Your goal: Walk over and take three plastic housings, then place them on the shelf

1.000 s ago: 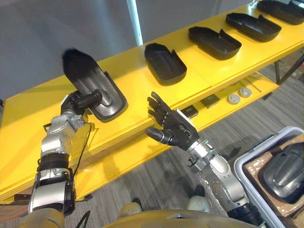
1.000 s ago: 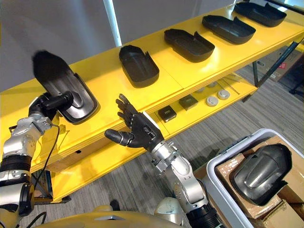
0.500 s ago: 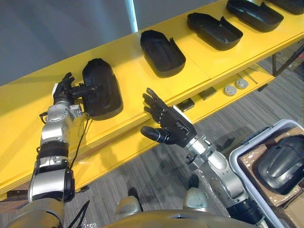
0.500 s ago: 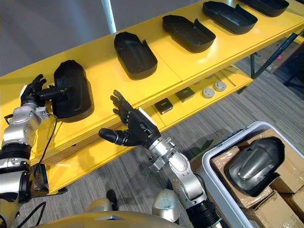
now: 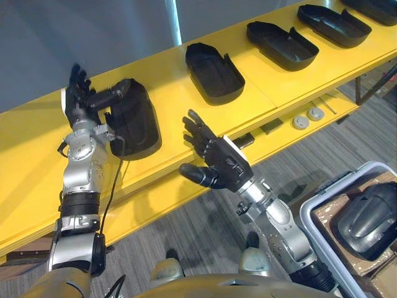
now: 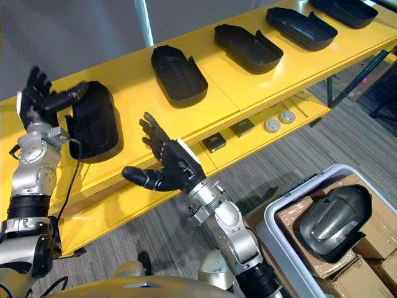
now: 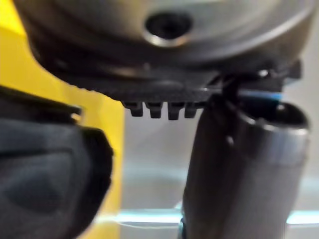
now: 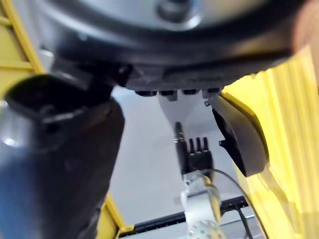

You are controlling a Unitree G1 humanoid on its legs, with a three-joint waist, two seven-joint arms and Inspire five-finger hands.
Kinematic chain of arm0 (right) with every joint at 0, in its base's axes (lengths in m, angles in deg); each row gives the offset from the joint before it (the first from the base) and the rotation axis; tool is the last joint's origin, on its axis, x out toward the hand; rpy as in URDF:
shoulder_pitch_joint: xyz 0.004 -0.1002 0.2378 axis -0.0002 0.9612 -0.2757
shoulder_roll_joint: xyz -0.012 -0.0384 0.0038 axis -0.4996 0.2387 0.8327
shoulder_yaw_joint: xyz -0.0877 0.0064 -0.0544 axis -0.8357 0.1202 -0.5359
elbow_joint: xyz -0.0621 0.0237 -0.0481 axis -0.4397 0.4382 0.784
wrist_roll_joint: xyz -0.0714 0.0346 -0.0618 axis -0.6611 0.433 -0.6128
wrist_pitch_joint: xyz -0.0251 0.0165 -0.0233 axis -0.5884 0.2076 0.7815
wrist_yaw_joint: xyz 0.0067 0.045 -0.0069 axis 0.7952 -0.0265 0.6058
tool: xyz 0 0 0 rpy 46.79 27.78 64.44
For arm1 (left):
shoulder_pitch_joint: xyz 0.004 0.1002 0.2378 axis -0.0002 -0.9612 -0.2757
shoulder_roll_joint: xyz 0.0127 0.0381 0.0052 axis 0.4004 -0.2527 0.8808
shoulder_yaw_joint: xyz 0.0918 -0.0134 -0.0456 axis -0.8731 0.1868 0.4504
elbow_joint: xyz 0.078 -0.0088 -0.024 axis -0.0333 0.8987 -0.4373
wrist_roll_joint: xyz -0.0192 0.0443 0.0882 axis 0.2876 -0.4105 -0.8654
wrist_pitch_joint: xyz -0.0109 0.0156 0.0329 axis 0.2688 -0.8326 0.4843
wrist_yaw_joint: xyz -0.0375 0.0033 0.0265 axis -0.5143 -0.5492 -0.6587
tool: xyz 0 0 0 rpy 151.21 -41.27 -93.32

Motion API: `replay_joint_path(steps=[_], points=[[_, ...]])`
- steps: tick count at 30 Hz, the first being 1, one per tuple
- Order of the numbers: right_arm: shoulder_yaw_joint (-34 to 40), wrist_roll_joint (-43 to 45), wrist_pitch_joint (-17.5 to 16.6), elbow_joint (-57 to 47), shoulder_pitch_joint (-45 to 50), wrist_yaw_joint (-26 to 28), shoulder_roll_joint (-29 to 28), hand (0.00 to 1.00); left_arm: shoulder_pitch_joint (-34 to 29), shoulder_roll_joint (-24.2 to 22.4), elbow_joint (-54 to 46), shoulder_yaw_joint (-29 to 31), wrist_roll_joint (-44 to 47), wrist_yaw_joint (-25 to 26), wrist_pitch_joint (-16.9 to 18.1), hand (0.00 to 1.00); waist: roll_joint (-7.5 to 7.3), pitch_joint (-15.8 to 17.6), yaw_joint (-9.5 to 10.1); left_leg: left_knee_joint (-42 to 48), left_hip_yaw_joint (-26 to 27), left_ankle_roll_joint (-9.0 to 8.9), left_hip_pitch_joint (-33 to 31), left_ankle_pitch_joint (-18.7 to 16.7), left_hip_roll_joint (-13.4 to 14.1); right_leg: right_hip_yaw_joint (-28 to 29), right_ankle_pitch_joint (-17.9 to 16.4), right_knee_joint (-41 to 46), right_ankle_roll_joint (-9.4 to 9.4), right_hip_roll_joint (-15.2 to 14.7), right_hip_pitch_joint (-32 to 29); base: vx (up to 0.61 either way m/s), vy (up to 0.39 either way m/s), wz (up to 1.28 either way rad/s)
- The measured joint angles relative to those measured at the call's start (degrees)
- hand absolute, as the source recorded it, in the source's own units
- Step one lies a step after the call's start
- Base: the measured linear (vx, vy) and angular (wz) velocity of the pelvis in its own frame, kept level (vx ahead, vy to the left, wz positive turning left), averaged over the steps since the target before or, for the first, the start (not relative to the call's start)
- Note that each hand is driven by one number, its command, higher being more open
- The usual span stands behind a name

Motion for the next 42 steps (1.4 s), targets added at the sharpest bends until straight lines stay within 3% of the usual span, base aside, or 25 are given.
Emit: replay_joint_path(steps=[6, 11, 13, 16, 20, 24, 27, 34, 42], points=[[-2.9, -2.1, 0.0, 2.2, -0.6, 2.1, 0.1, 1.00, -4.5, -3.4, -23.1, 0.1, -0.1, -0.8, 5.5, 1.00, 0.10, -2.1, 1.31, -0.6, -1.4, -0.12, 0.7, 0.1, 0.0, -2.2, 0.1, -2.0, 0.13, 0.2, 2.6, 0.00, -0.002, 0.13], [-2.9, -1.7, 0.7, 4.1, -3.0, 5.1, 0.1, 1.00, -14.5, -8.4, -35.7, 1.5, -1.5, -1.2, 7.9, 1.00, 0.34, -6.0, 2.99, -1.3, -3.2, -0.36, 0.3, 0.2, 0.0, -4.5, 0.2, -3.5, 0.24, 0.5, 4.1, 0.03, 0.001, 0.19], [-3.1, -1.7, 1.7, 4.0, -3.0, 7.7, 0.2, 1.00, -22.1, -11.1, -39.8, 3.4, -3.6, -1.7, 7.9, 1.00, 0.21, -6.8, 3.47, -1.3, -4.5, -0.39, 0.0, 0.4, 0.1, -5.8, 0.1, -3.8, 0.22, 0.6, 5.0, 0.01, 0.000, 0.27], [-4.2, -1.8, 3.2, 3.9, -1.6, 9.9, 0.4, 1.00, -32.5, -15.1, -41.2, 4.5, -5.4, -3.0, 8.2, 1.00, 0.00, -6.9, 5.51, -1.4, -5.3, -0.48, -0.3, 0.6, 0.0, -6.7, 0.1, -4.2, 0.21, 0.6, 5.5, -0.01, 0.010, 0.15], [-6.3, -2.2, 3.6, 3.8, 0.5, 12.7, 0.7, 1.00, -43.8, -19.6, -41.2, 4.4, -5.3, -4.4, 9.3, 1.00, -1.64, -7.9, 7.02, -2.4, -6.5, -0.61, -1.2, 1.2, 0.0, -8.2, 0.0, -4.6, 0.10, 0.8, 5.5, -0.01, 0.004, 0.18], [-6.4, -2.3, 3.4, 3.8, 0.6, 13.4, 0.9, 1.00, -50.7, -22.4, -41.1, 4.3, -5.6, -4.5, 9.3, 1.00, -2.97, -8.5, 8.65, -2.4, -7.6, -0.63, -2.2, 1.4, 0.0, -9.4, -0.2, -4.6, -0.07, 0.8, 5.5, -0.01, 0.012, 0.16], [-6.4, -5.2, 2.5, 3.8, 0.2, 11.8, 1.1, 1.00, -53.6, -23.3, -41.1, 4.4, -5.4, -4.5, 9.4, 1.00, -3.35, -8.7, 9.47, -2.4, -8.3, -0.67, -2.6, 1.6, 0.0, -9.8, -0.4, -4.3, -0.25, 0.8, 5.5, -0.01, 0.014, 0.11], [-3.8, -14.6, 0.0, 5.5, -1.1, 0.1, 3.2, 1.00, -56.9, -24.6, -40.6, 3.8, -2.2, -6.9, 10.4, 1.00, -3.70, -8.6, 10.89, -2.9, -10.4, -0.79, -3.4, 2.5, 0.0, -11.8, -0.9, -3.5, -0.32, 0.9, 5.5, 0.00, 0.011, 0.14], [2.4, -20.0, -1.0, 7.6, -4.1, -9.3, 3.1, 1.00, -57.1, -24.6, -37.4, 1.7, 1.7, -7.7, 10.6, 1.00, -4.17, -8.2, 11.67, -3.4, -11.0, -0.86, -3.4, 2.9, 0.1, -12.5, -1.2, -3.1, -0.44, 0.9, 5.5, 0.00, 0.005, 0.03]])
